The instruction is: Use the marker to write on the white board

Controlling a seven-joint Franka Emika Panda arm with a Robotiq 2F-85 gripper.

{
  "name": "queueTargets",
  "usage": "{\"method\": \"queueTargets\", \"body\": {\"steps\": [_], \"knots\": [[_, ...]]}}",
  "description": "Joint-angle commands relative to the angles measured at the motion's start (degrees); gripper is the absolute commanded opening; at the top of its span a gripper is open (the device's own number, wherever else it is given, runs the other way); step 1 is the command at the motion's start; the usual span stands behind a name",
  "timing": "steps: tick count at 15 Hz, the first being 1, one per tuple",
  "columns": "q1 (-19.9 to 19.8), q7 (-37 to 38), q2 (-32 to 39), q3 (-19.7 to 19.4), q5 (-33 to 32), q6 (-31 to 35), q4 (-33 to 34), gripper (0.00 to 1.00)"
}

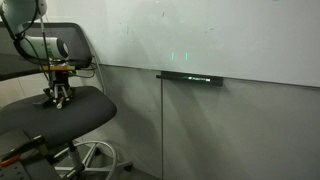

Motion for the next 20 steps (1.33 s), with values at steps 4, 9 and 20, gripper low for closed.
{"method": "queueTargets", "body": {"steps": [4, 9, 20], "knots": [[2.80, 7.89, -7.84, -1.12, -1.44, 0.90, -4.62, 0.06], [3.04, 17.41, -17.02, -2.19, -2.54, 5.90, -13.05, 0.06], [2.25, 33.24, -32.12, -3.98, -11.76, 5.97, -23.67, 0.06]]}}
